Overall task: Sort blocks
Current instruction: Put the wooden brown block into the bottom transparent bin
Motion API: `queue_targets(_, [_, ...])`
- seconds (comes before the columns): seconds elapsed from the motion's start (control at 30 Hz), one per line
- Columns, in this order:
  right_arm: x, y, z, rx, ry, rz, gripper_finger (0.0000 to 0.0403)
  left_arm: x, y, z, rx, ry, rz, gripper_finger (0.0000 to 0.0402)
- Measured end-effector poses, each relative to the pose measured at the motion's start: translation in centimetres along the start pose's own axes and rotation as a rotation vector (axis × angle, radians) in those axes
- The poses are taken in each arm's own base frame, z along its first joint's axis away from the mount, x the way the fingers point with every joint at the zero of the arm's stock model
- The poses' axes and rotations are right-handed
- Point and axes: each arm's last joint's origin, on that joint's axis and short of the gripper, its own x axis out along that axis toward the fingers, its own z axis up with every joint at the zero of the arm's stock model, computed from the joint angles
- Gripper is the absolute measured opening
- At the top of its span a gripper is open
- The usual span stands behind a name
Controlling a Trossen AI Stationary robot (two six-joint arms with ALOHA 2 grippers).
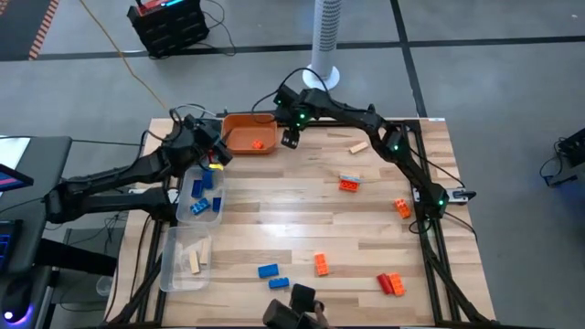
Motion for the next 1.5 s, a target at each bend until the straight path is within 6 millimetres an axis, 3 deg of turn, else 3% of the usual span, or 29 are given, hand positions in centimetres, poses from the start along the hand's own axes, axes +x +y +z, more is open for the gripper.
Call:
queue_targets(0.1, [-1.2,0.3,0.1,-0.021,-0.004,-0.043,0.0234,0.0,0.0,0.0,0.001,0.011,-0.005,0.0192])
queue_targets(0.23, [-5.2,0.6,0.5,-0.032,-0.059,-0.094,0.0234,-0.1,0.0,0.0,0.002,0.014,-0.008,0.0192])
queue_targets(0.4, [-9.0,-0.1,-0.7,-0.017,-0.012,-0.135,0.0234,-0.1,0.0,0.0,0.001,0.012,-0.008,0.0192])
queue_targets(0.57, [-15.0,-0.8,-1.2,0.038,-0.132,-0.215,0.0234,-0.1,0.0,0.0,0.008,0.011,-0.008,0.0192])
queue_targets(0.7, [-19.6,0.6,-1.6,0.066,-0.254,-0.222,0.0234,-0.1,-0.3,-0.2,0.008,0.031,-0.028,0.0192])
queue_targets(0.8, [-21.1,2.4,-2.2,0.065,-0.298,-0.206,0.0234,-0.3,-0.6,-0.2,0.011,0.033,-0.054,0.0192])
queue_targets(0.9, [-20.5,4.5,-3.2,0.057,-0.291,-0.234,0.0234,-0.6,-1.1,0.0,0.015,0.02,-0.083,0.0192])
queue_targets(1.13, [-16.0,8.2,-7.7,0.061,-0.266,-0.256,0.0234,-1.0,-1.8,0.3,0.04,-0.009,-0.13,0.0192])
queue_targets(1.23, [-14.1,8.0,-10.2,0.106,-0.228,-0.256,0.0234,-1.1,-1.9,0.3,0.066,-0.015,-0.134,0.0192])
queue_targets(1.37, [-11.8,6.4,-13.5,0.15,-0.126,-0.282,0.0234,-1.1,-1.9,0.3,0.139,-0.024,-0.147,0.0192])
queue_targets(1.5, [-9.6,4.8,-16.2,0.05,0.007,-0.305,0.0234,-1.1,-2.0,0.4,0.184,-0.039,-0.17,0.0192])
